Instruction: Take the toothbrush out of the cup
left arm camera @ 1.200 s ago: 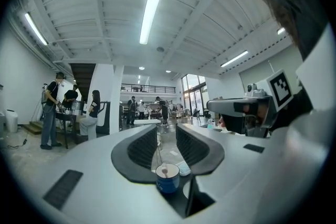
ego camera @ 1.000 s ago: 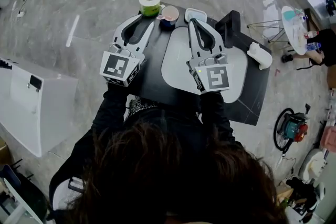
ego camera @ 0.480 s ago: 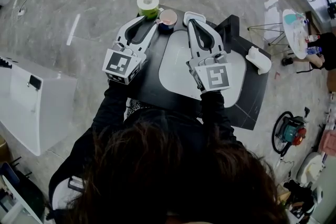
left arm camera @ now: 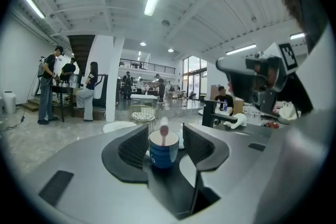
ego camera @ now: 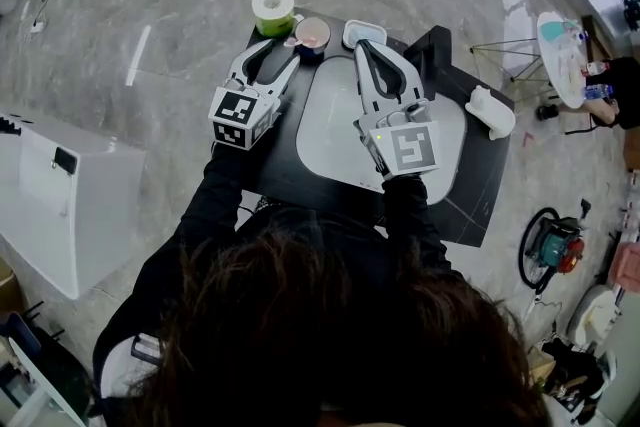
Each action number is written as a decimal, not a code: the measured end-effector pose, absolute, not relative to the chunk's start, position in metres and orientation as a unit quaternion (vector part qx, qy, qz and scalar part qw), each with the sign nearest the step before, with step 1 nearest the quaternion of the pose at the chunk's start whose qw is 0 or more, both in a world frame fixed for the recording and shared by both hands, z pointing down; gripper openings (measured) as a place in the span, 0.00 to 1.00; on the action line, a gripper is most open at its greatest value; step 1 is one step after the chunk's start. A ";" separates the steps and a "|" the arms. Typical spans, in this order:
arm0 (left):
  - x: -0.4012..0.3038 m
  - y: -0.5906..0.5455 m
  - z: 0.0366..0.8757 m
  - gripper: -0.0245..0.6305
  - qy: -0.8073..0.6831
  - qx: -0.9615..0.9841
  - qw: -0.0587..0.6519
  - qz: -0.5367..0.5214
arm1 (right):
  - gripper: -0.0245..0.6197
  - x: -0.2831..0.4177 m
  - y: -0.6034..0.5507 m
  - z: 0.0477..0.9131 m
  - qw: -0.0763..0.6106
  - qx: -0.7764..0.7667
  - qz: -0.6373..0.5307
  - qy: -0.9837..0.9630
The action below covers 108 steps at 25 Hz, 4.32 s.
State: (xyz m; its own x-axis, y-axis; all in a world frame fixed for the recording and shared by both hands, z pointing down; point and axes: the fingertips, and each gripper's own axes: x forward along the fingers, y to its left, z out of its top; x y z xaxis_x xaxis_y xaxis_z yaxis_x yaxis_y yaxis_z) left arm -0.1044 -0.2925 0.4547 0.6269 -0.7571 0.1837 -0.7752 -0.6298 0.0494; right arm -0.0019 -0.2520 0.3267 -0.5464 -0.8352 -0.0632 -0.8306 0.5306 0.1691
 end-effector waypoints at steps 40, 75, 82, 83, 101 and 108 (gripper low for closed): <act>-0.077 -0.324 0.483 0.11 -0.403 0.908 0.034 0.109 | 0.04 0.013 -0.251 0.353 0.040 0.483 -0.065 -0.872; -0.057 -0.235 0.325 0.10 -0.303 0.945 0.010 0.121 | 0.19 -0.014 -0.242 0.396 0.107 0.426 -0.074 -0.895; -0.041 -0.218 0.323 0.10 -0.266 0.953 -0.009 0.145 | 0.20 -0.021 -0.241 0.406 0.138 0.417 -0.087 -0.894; -0.039 -0.215 0.323 0.10 -0.260 0.954 -0.007 0.146 | 0.20 -0.021 -0.241 0.408 0.141 0.417 -0.086 -0.894; -0.031 -0.209 0.322 0.10 -0.239 0.962 -0.003 0.134 | 0.12 -0.027 -0.238 0.413 0.153 0.412 -0.090 -0.894; -0.025 -0.204 0.309 0.10 -0.233 0.968 -0.059 0.077 | 0.12 -0.028 -0.236 0.408 0.135 0.410 -0.083 -0.898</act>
